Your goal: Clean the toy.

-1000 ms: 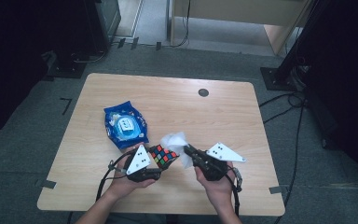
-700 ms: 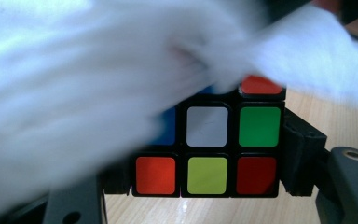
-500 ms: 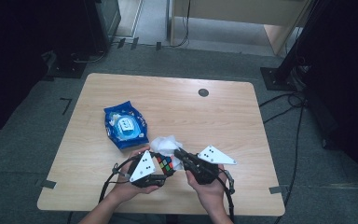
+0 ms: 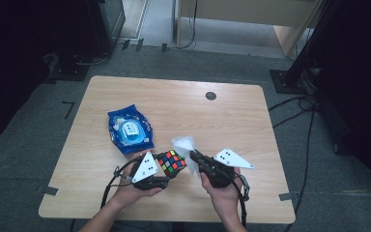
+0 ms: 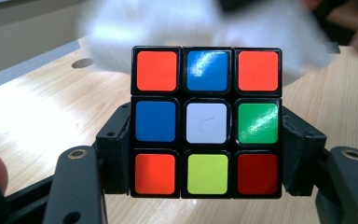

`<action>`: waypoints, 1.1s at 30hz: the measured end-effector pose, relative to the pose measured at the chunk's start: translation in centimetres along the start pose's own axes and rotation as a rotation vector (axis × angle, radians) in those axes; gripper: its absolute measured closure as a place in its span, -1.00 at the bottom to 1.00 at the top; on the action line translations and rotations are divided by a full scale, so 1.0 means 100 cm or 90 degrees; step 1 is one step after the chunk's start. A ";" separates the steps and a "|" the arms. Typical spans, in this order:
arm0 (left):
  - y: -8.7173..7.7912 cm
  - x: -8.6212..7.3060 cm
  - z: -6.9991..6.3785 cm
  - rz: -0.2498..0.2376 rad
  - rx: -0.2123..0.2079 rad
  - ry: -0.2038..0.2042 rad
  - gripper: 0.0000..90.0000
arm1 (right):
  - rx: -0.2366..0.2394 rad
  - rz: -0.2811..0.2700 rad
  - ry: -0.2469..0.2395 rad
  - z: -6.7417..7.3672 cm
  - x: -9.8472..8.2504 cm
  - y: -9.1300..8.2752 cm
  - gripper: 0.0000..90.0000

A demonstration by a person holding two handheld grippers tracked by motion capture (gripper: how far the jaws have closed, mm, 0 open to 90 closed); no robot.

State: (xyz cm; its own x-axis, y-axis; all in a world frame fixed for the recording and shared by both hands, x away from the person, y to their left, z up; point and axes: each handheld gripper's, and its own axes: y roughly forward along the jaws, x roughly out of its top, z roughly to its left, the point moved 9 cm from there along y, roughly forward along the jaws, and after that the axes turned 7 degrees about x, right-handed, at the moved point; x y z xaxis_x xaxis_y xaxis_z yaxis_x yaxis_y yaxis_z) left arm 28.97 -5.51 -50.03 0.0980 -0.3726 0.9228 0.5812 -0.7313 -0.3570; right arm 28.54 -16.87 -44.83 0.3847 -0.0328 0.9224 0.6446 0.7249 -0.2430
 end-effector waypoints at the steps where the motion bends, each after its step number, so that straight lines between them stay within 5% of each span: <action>1: 0.000 0.000 -0.001 -0.001 -0.001 0.002 -0.24 | 0.022 -0.007 -0.006 0.011 0.004 0.000 0.96; 5: -0.001 0.004 -0.007 -0.007 -0.006 0.008 -0.24 | 0.062 0.004 -0.046 0.038 0.002 0.008 0.96; 9: -0.003 0.005 -0.006 -0.013 -0.002 0.013 -0.24 | 0.057 0.011 -0.036 0.033 -0.006 0.012 0.96; 19: -0.007 0.008 0.002 -0.029 -0.004 -0.007 -0.24 | -0.043 0.075 -0.002 -0.021 -0.031 0.013 0.95; 27: -0.007 0.004 0.009 -0.020 0.005 -0.016 -0.24 | -0.147 0.081 0.023 -0.075 -0.036 -0.007 0.95; 33: -0.006 0.002 0.011 -0.015 0.008 -0.018 -0.24 | -0.207 0.094 0.013 -0.099 -0.042 -0.017 0.95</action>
State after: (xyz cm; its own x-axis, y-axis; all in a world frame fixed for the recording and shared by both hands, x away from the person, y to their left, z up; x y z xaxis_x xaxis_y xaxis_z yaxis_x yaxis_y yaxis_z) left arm 29.52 -4.58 -49.45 0.1063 -0.3385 0.9349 0.5943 -0.7322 -0.3327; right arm 32.41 -24.77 -51.24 0.5006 0.0393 0.8648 0.7561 0.4667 -0.4589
